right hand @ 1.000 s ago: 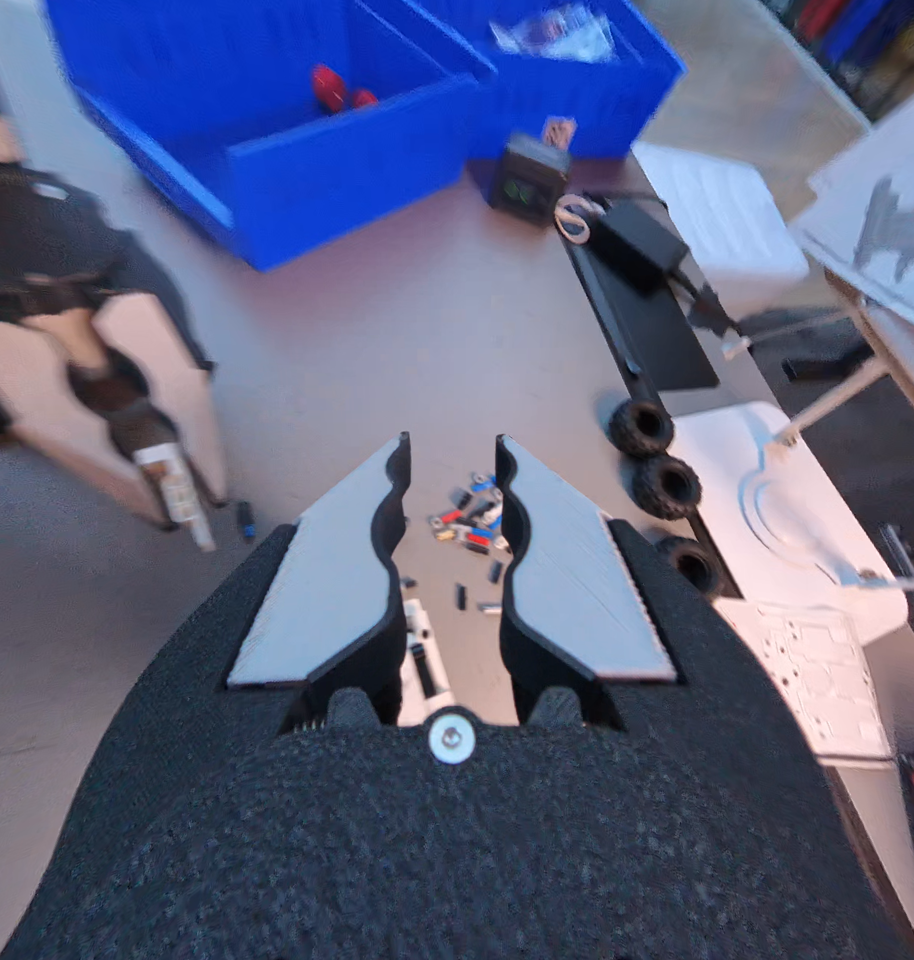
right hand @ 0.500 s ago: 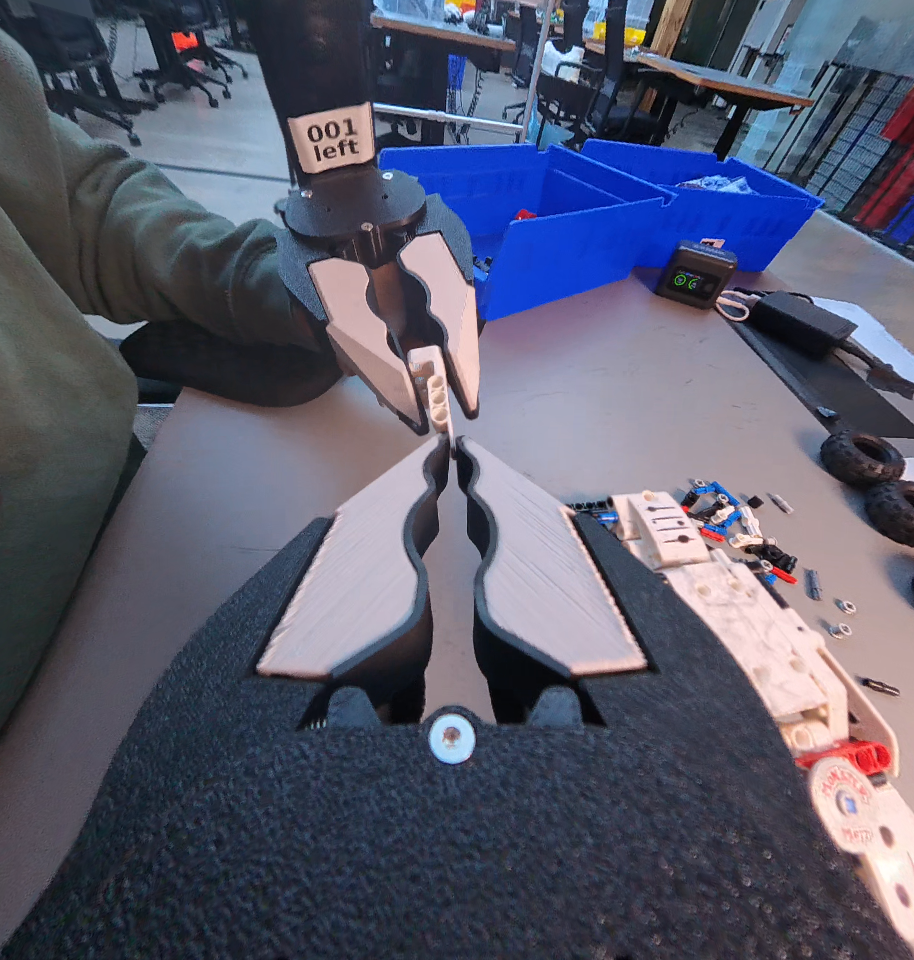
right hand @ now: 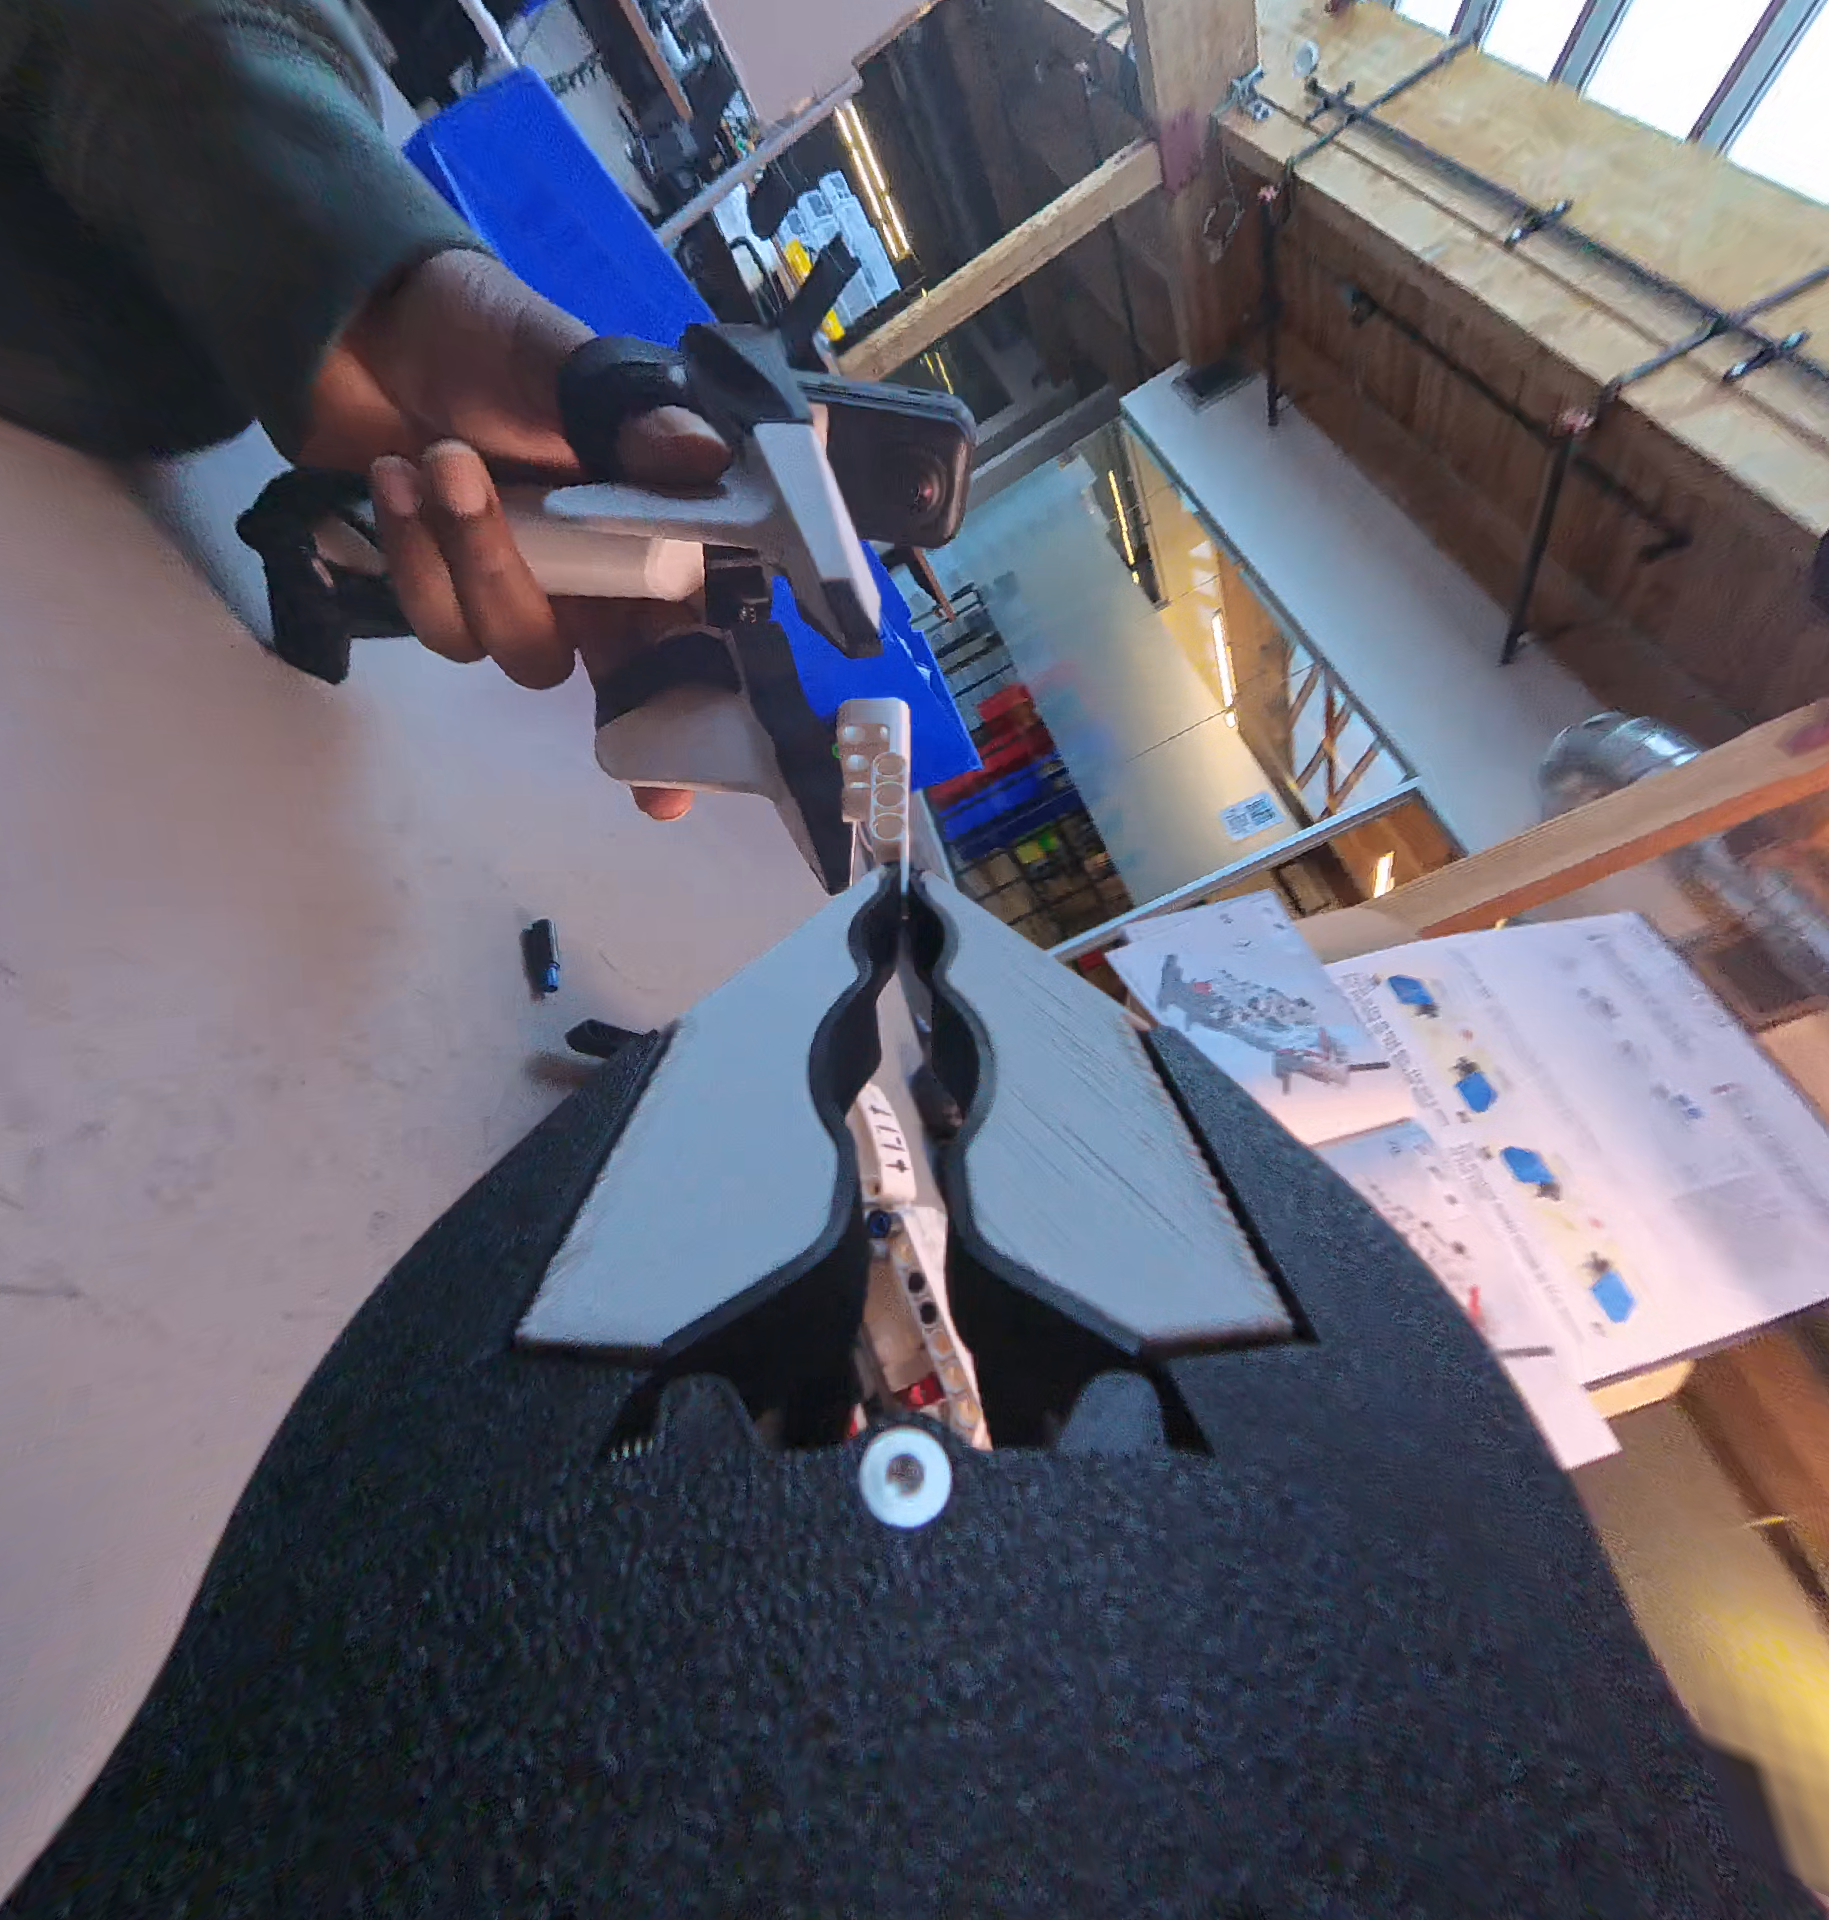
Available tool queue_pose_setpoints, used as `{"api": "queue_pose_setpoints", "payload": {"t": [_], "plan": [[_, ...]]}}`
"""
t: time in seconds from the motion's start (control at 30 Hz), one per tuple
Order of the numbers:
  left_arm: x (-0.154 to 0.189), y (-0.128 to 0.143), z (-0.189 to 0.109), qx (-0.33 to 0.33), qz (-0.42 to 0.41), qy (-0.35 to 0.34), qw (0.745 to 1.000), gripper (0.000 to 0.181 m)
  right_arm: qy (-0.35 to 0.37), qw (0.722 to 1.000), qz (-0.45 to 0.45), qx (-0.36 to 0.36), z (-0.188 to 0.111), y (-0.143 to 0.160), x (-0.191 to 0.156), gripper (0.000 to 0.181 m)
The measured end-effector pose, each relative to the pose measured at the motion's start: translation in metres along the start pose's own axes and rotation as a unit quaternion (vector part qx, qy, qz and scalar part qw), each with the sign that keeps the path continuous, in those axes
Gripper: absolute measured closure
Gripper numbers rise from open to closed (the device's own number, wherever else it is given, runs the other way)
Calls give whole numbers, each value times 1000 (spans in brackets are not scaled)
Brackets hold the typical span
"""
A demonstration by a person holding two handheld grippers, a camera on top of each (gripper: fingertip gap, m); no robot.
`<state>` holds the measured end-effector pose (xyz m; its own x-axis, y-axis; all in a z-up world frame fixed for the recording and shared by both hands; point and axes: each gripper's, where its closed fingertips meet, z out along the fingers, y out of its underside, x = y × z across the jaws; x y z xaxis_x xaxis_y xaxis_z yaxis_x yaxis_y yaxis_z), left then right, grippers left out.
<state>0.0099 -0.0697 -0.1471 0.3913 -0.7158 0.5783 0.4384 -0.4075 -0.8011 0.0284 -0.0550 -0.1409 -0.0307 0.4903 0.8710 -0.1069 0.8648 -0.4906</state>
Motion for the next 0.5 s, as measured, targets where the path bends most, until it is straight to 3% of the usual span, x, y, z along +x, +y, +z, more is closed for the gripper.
{"api": "queue_pose_setpoints", "payload": {"t": [0.2, 0.37, 0.43, 0.5], "plan": [[0, 11, 5, -36, 32, -15, 999, 152, 1, 996, -88, -4, 3, -3, -14, 181], [-6, 10, 3, -61, 143, -79, 985, 153, 2, 1000, -4, -17, 4, 9, -8, 173], [-13, -6, -8, -64, 227, -152, 960, 153, -15, 996, 77, -33, 3, 20, -4, 159], [-23, -41, -40, -64, 322, -276, 903, 153, -27, 989, 132, -61, 2, 36, -1, 153]]}}
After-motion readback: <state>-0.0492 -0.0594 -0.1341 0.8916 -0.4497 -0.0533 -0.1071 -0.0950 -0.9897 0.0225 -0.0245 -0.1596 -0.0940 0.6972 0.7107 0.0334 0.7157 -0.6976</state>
